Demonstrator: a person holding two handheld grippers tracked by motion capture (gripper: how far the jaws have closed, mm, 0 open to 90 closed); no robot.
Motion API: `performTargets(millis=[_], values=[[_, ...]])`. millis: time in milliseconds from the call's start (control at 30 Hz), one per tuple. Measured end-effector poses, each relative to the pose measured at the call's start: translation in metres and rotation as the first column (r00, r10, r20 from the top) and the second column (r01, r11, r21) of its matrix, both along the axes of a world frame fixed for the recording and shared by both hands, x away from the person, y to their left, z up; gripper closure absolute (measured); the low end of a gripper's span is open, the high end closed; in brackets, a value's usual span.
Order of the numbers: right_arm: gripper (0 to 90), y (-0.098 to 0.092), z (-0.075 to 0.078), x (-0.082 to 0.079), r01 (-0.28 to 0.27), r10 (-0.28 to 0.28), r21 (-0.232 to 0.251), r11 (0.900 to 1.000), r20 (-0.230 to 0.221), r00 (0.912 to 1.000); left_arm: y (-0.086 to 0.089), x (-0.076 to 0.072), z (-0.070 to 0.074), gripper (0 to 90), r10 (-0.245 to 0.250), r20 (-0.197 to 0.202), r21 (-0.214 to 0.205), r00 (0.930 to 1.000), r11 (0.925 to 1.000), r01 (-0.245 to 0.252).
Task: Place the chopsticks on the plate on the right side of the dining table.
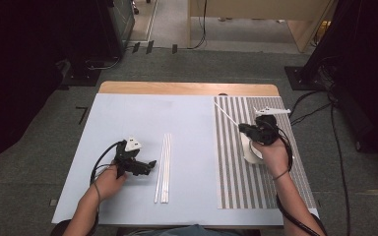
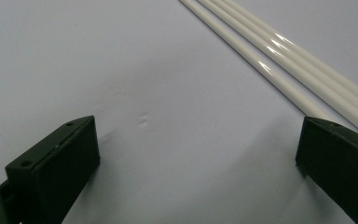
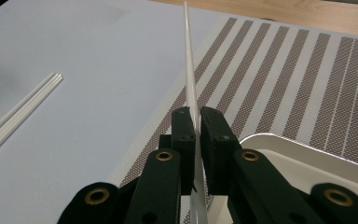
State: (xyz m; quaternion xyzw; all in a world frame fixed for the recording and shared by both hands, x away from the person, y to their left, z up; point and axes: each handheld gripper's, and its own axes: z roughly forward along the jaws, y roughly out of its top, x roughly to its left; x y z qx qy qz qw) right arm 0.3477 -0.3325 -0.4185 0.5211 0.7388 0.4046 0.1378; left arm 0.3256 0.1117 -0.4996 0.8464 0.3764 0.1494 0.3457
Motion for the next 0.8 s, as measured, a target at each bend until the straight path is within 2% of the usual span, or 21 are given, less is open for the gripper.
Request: performTargets(millis=[467, 800], values=[[85.2, -0.029, 0.005, -0.003, 0.042, -0.042, 0.009, 0.9991, -0.003, 0.9991, 0.0, 0.0, 0.0, 0.0, 0.0, -0.001, 0.0, 1.0, 1.0, 0.0], [85.2, -0.041, 0.006, -0.004, 0.055, -0.055, 0.008, 0.9985, -0.01, 0.9985, 0.0, 0.0, 0.0, 0.0, 0.0, -0.001, 0.0, 1.0, 1.0, 0.0]])
